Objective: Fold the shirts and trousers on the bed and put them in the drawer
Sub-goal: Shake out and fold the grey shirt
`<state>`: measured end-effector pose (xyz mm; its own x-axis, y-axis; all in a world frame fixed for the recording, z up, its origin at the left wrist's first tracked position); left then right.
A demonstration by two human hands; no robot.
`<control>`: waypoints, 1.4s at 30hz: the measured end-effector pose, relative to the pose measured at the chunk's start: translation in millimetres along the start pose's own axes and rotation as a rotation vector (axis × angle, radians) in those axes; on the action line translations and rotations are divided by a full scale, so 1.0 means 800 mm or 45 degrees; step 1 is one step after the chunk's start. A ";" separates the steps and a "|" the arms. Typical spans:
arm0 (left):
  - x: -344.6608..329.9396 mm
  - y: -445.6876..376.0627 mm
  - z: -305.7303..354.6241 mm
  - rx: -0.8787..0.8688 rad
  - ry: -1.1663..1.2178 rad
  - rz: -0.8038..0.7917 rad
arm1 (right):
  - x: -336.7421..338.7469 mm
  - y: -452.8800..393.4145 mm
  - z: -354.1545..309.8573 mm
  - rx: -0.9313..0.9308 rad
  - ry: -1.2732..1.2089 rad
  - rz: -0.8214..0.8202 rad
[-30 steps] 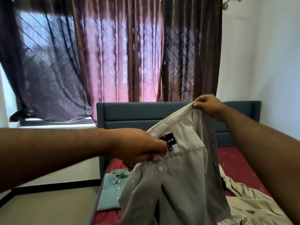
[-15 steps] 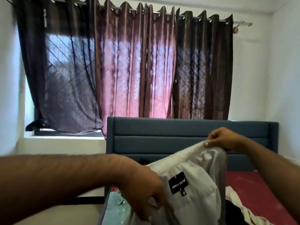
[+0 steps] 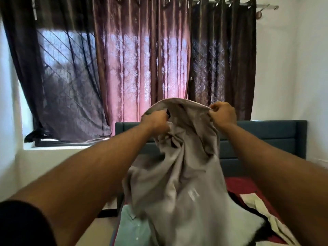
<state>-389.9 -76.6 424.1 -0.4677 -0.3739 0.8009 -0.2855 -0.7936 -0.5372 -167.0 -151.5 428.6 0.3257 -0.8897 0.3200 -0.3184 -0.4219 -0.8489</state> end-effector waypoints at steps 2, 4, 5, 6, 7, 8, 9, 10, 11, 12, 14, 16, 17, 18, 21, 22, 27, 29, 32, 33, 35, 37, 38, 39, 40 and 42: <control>-0.024 0.021 0.013 -0.042 0.261 -0.121 | -0.009 0.014 -0.004 -0.037 -0.198 -0.160; -0.053 0.078 0.019 -0.072 0.510 -0.241 | -0.021 0.066 0.015 -0.208 -0.351 -0.476; -0.067 0.108 0.013 -0.053 0.682 -0.294 | -0.022 0.101 0.021 -0.294 -0.425 -0.645; -0.079 0.139 0.005 0.010 0.862 -0.351 | -0.017 0.140 0.019 -0.390 -0.523 -0.786; -0.104 0.175 -0.006 0.095 1.033 -0.417 | -0.017 0.185 0.027 -0.479 -0.638 -0.897; -0.125 0.208 -0.016 0.195 1.179 -0.472 | -0.016 0.224 0.032 -0.547 -0.749 -0.960; -0.154 0.254 -0.027 0.307 1.292 -0.521 | -0.018 0.275 0.042 -0.636 -0.848 -0.981; -0.183 0.299 -0.036 0.412 1.380 -0.570 | -0.020 0.327 0.051 -0.725 -0.901 -0.957; -0.218 0.343 -0.047 0.544 1.420 -0.621 | -0.025 0.379 0.062 -0.781 -0.894 -0.909; -0.262 0.400 -0.060 0.709 1.455 -0.696 | -0.031 0.443 0.073 -0.837 -0.814 -0.888; -0.335 0.501 -0.084 1.013 1.461 -0.819 | -0.043 0.561 0.087 -0.947 -0.687 -0.931; -0.386 0.578 -0.104 1.256 1.464 -0.892 | -0.052 0.655 0.100 -1.201 -0.744 -0.931; -0.405 0.611 -0.112 1.362 1.471 -0.907 | -0.056 0.698 0.102 -1.355 -0.823 -0.899; -0.420 0.633 -0.119 1.444 1.500 -0.898 | -0.061 0.730 0.102 -1.486 -0.923 -0.840; -0.435 0.656 -0.125 1.573 1.677 -0.869 | -0.069 0.763 0.092 -1.639 -1.163 -0.672; -0.438 0.659 -0.125 1.584 1.718 -0.850 | -0.072 0.767 0.089 -1.626 -1.189 -0.675; -0.437 0.658 -0.124 1.574 1.780 -0.682 | -0.067 0.762 0.086 -1.458 -1.107 -0.722; -0.437 0.661 -0.127 1.598 1.799 -0.615 | -0.066 0.761 0.084 -1.377 -1.095 -0.710; -0.441 0.666 -0.130 1.624 1.819 -0.591 | -0.070 0.758 0.082 -1.279 -1.066 -0.694; -0.441 0.666 -0.128 1.600 1.828 -0.604 | -0.070 0.758 0.081 -1.255 -1.049 -0.696; -0.440 0.664 -0.125 1.536 1.848 -0.623 | -0.070 0.759 0.081 -1.234 -1.034 -0.694; -0.439 0.662 -0.124 1.480 1.826 -0.624 | -0.070 0.763 0.080 -1.226 -1.020 -0.697; -0.438 0.660 -0.123 1.450 1.796 -0.624 | -0.071 0.764 0.080 -1.224 -1.020 -0.693; -0.438 0.659 -0.123 1.425 1.777 -0.622 | -0.071 0.766 0.081 -1.222 -1.022 -0.686; -0.438 0.657 -0.122 1.411 1.767 -0.615 | -0.072 0.766 0.081 -1.213 -1.022 -0.676; -0.439 0.656 -0.123 1.422 1.775 -0.579 | -0.074 0.765 0.081 -1.192 -1.023 -0.647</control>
<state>-458.2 -314.7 -165.2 -0.9583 0.0942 -0.2698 -0.2235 -0.8354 0.5022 -323.2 -345.9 -137.4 0.9172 -0.3865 -0.0971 -0.3883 -0.9215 0.0005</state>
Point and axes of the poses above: each hand's wrist, its own y-axis away from the middle knuckle, its own x-axis out of the back of the hand, z = x × y, the point moved 5 cm from there along -y, towards the middle knuckle, and after that the axes turned 13 degrees about x, right-handed, at the moved point
